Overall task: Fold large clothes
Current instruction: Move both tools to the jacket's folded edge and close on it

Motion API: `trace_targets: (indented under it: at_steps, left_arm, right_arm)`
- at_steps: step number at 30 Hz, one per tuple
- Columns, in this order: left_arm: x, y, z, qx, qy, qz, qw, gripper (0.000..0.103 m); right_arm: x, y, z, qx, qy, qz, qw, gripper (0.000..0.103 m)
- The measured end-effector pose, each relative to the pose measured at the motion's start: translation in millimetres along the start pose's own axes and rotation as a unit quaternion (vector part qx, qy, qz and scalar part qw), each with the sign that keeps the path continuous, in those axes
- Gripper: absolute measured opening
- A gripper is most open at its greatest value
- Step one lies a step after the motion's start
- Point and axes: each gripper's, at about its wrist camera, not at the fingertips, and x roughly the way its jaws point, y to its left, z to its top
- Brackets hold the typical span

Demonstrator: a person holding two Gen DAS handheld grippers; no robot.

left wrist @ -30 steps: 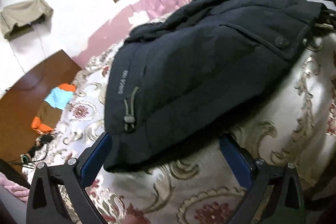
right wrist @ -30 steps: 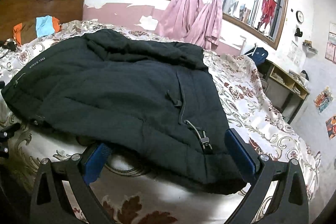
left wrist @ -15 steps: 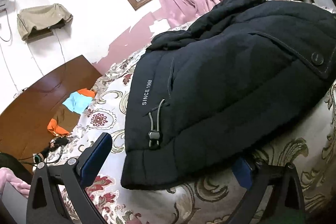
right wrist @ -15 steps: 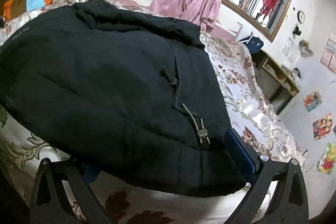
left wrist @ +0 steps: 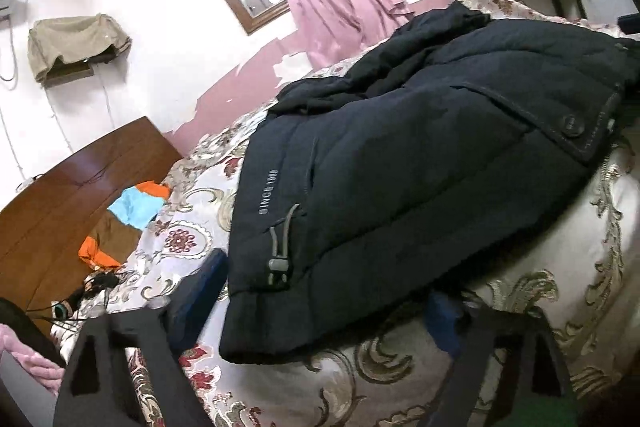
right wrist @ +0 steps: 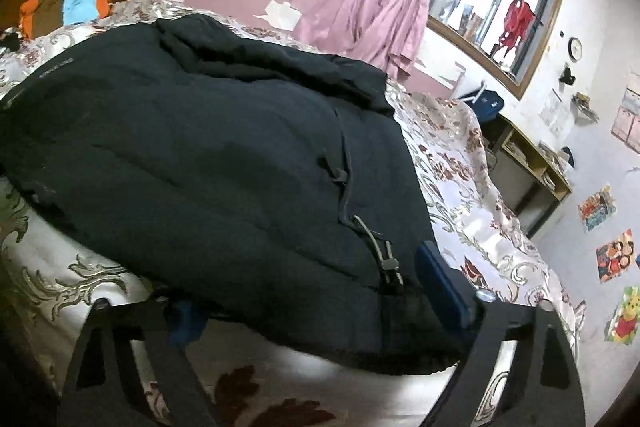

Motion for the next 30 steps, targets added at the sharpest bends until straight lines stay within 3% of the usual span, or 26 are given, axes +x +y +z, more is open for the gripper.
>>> trace_targets:
  at_steps: [3,9,12,14,22,25,30]
  left_arm:
    - [0,-5,-2,0.011,0.005,-0.013,0.9998,0.055]
    - [6,-11,-5,0.024,0.027,0.008,0.9993,0.048]
    - [8,-11,-5,0.022,0.038,0.0,0.9991,0.036]
    - [7,-11,-3,0.019,0.038,-0.003,0.9991,0.033]
    - [9,-19,-4,0.039,0.044,0.022,0.998,0.03]
    - [7,-13,-2,0.025,0.045,0.023,0.9984,0.019]
    - [10,-14,-2,0.033,0.049,0.022,0.998,0.014]
  right_arm:
    - [0,-2,0,0.005,0.002,-0.005,1.0,0.083]
    - [5,-13,-1,0.034,0.014,-0.003,0.999,0.081]
    - [3,-13,-3,0.039,0.008,0.019,0.999,0.061]
    - [2,-7,-3,0.026,0.003,0.03,0.999,0.041]
    - [5,-8,-6,0.033,0.008,0.042,0.999,0.038]
    - [6,-7,-7,0.034,0.01,0.046,0.998,0.033]
    - [2,-11,-6,0.057,-0.001,0.069,0.996,0.03]
